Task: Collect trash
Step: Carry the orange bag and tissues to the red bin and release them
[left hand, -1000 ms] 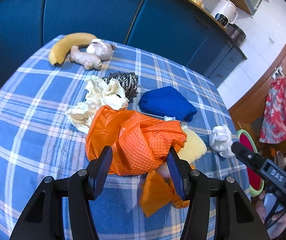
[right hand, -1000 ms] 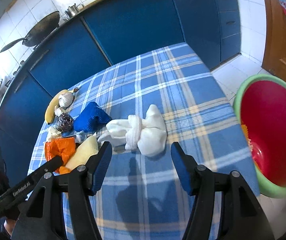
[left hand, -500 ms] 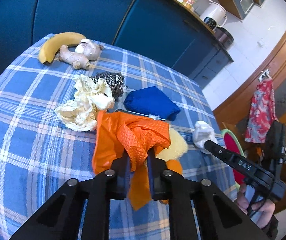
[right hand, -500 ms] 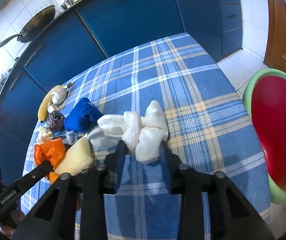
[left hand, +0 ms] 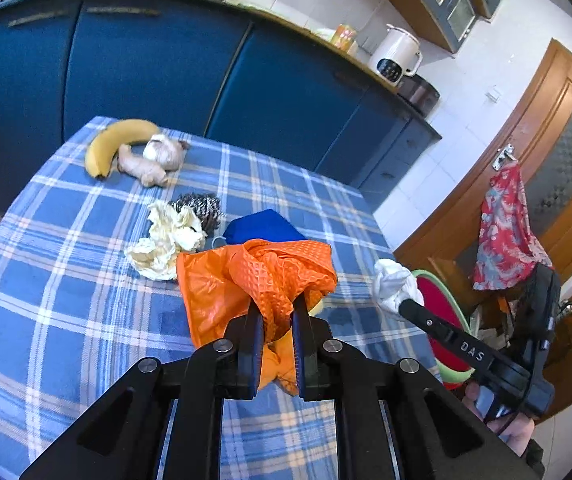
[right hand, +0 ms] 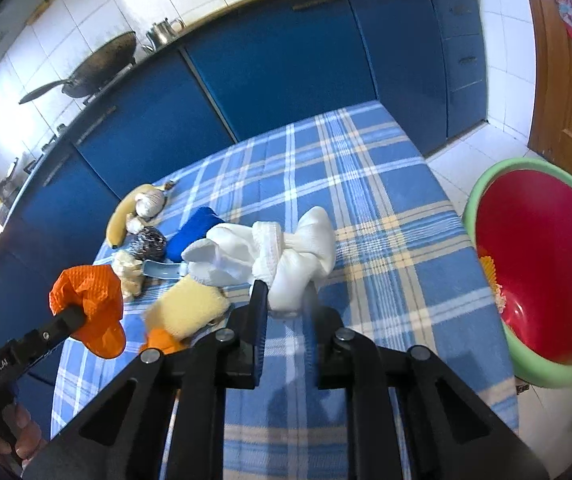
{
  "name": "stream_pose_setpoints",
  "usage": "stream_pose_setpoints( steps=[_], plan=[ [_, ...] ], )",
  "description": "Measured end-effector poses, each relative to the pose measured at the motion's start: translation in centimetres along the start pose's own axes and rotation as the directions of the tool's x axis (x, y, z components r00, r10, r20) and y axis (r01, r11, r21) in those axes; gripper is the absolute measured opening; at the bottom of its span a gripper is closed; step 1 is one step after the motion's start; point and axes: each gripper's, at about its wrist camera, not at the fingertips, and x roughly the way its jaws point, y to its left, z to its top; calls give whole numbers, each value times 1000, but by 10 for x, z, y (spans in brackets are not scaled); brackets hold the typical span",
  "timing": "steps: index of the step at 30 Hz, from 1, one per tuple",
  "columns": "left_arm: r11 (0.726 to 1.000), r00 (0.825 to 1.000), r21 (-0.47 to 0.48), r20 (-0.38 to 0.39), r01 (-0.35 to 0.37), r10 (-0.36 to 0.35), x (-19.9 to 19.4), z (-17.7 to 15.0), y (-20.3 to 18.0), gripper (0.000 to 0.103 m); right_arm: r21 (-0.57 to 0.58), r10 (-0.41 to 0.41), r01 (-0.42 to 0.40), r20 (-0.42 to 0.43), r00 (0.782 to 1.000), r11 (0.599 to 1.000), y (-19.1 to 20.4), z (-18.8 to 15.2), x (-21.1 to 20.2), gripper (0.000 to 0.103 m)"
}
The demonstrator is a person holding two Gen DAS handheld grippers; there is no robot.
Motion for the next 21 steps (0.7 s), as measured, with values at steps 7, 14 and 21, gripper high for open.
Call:
stream_pose_setpoints(
  steps=[7,14,21],
  plan=[
    [999,999,32,12,31,-31,-12,-1,-19,12,9,10,-11,72,997,1000,-1,-8,-42,19],
    [993,997,89,3,76,-77,-14,-4,-50,12,39,-2,-3,133,991,999,-16,-13,-80,19],
    [979,992,165,-18,123,-121,-5,-4,-90,12,79,-39,25,186,982,997,-39,-17,-116,19]
  ],
)
